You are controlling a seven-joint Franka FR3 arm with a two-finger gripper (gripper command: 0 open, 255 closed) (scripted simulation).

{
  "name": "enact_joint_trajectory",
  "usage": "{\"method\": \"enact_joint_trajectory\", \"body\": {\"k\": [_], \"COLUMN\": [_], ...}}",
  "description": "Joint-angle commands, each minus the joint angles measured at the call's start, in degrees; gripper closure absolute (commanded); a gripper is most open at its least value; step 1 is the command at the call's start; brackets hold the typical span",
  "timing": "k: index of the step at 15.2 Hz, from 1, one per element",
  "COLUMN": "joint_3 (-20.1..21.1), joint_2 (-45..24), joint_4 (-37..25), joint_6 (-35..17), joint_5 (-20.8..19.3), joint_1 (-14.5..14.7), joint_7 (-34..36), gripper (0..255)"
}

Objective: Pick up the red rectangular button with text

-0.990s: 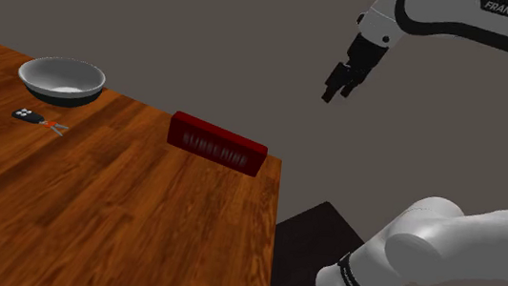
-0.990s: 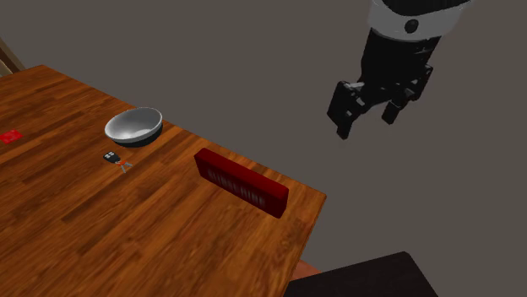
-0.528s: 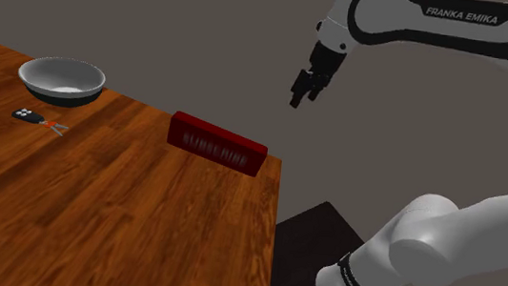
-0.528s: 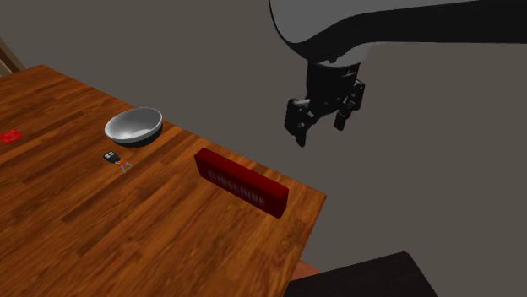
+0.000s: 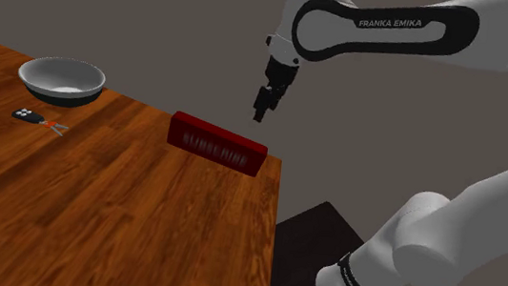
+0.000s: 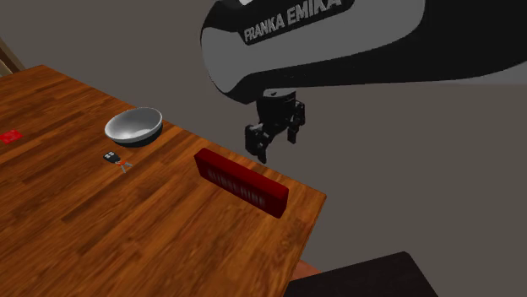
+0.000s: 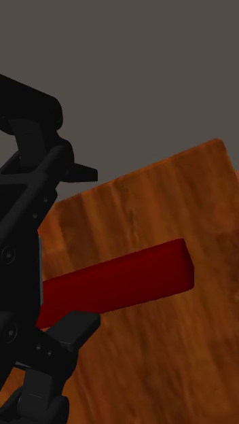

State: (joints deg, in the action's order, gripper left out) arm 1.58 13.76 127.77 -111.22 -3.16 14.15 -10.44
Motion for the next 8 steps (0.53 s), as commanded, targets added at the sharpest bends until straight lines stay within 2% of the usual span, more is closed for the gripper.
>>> {"method": "enact_joint_trajectory", "body": {"k": [1, 8], "joint_3": [0.90, 3.95], "joint_2": [-3.59, -14.62], "joint_4": [-1.29, -6.25], "joint_6": [-1.50, -5.00], "joint_5": [0.41, 1.03], "joint_1": [1.10, 4.33], "joint_7": [-0.89, -3.73], "gripper": [0, 0]}}
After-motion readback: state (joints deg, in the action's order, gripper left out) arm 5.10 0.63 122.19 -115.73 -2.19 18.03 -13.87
